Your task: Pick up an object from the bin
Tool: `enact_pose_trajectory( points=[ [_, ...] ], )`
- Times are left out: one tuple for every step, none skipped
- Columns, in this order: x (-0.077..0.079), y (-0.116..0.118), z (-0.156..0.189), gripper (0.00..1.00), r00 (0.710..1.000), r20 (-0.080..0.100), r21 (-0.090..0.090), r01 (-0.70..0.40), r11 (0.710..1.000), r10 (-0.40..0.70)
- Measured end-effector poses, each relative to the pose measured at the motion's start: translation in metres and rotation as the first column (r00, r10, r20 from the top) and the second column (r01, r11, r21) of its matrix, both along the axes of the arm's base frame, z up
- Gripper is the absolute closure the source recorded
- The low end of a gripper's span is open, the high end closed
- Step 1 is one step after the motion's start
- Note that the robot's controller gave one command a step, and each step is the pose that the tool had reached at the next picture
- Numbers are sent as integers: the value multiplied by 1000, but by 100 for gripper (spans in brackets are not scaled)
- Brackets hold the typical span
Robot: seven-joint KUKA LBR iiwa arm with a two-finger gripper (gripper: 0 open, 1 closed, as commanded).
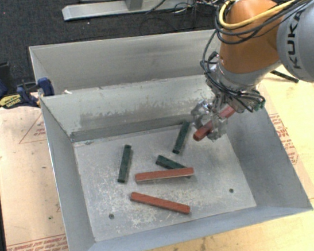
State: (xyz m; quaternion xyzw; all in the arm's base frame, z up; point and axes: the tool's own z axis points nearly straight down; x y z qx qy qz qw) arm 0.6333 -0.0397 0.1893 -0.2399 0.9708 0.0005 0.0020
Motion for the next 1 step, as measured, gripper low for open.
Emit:
enact_pose_trajectory(
  points=[
    [8, -12, 17, 100, 999, -1, 0, -46, 999, 46]
  ],
)
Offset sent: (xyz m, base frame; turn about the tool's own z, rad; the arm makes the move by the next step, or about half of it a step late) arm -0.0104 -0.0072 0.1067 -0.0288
